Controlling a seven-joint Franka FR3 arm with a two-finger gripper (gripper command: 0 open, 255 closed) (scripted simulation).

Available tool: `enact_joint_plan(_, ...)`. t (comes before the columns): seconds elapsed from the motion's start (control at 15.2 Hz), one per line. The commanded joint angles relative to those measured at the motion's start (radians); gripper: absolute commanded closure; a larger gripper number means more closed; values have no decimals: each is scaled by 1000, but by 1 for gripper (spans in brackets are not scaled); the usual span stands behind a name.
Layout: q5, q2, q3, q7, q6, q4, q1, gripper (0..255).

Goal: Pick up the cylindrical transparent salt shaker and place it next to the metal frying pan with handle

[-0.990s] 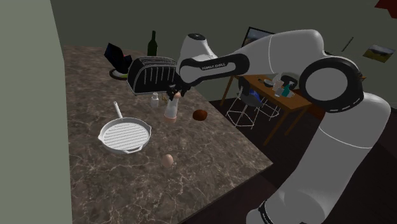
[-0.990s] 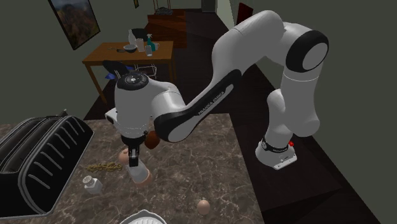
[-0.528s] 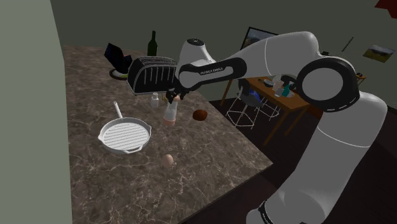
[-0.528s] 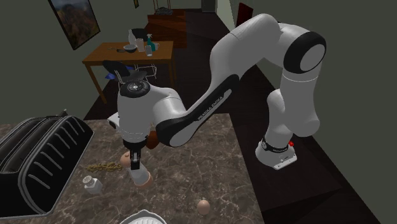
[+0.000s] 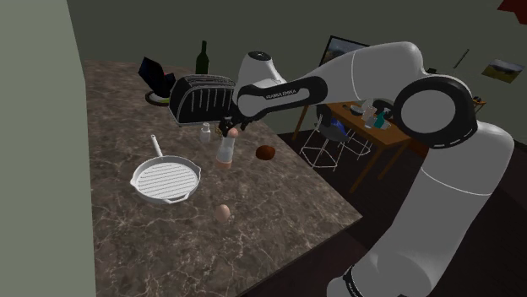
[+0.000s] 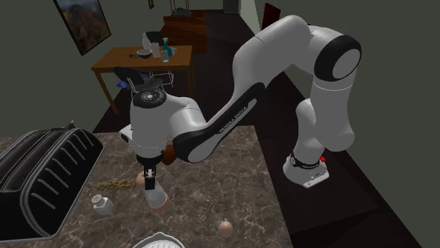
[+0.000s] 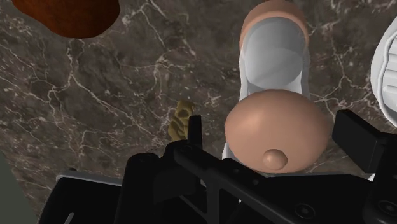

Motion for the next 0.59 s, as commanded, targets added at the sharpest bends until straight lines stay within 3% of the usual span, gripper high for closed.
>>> enact_joint_plan(0.0, 0, 0, 0, 0, 0, 0, 0, 0)
enact_joint_plan(0.26, 20, -81, 9, -13, -99, 18, 4, 0)
enact_joint_plan(0.53, 20, -81, 9, -13, -99, 18, 4, 0)
